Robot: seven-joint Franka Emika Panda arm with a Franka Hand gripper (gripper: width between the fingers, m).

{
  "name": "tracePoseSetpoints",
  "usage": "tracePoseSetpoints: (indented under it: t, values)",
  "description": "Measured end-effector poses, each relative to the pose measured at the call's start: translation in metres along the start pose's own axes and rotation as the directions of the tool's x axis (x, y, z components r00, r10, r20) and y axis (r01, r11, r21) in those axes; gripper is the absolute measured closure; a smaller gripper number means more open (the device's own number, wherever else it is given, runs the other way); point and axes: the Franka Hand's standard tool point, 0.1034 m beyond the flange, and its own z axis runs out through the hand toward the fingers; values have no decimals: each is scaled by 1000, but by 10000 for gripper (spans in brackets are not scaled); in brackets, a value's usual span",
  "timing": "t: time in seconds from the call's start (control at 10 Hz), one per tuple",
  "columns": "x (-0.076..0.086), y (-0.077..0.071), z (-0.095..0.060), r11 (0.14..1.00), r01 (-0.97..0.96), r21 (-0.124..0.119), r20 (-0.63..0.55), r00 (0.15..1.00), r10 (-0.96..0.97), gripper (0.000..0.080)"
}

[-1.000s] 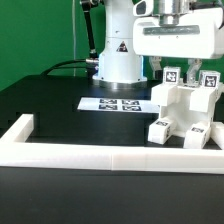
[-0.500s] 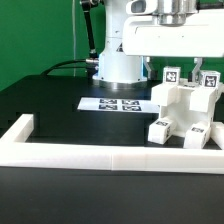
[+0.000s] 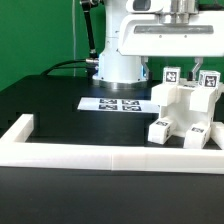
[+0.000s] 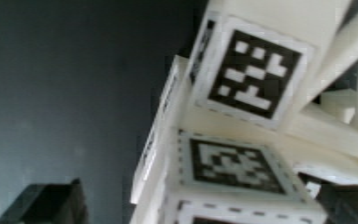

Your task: Assemble chair

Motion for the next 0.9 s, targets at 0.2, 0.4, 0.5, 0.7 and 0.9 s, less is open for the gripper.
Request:
tracePoseSetpoints:
  t: [0.2,0.4,0.5,0.7,0.9]
  values:
    - [0,0,0,1000,-13,-1,1,1000,13,347]
    - [0,0,0,1000,-20,-1,1,1000,20,525]
    - [0,0,0,999,-47,-1,1,999,47,531]
    - [0,0,0,995,-104,1,1,995,104,531]
    - [0,0,0,967,-255,1,1,967,255,531]
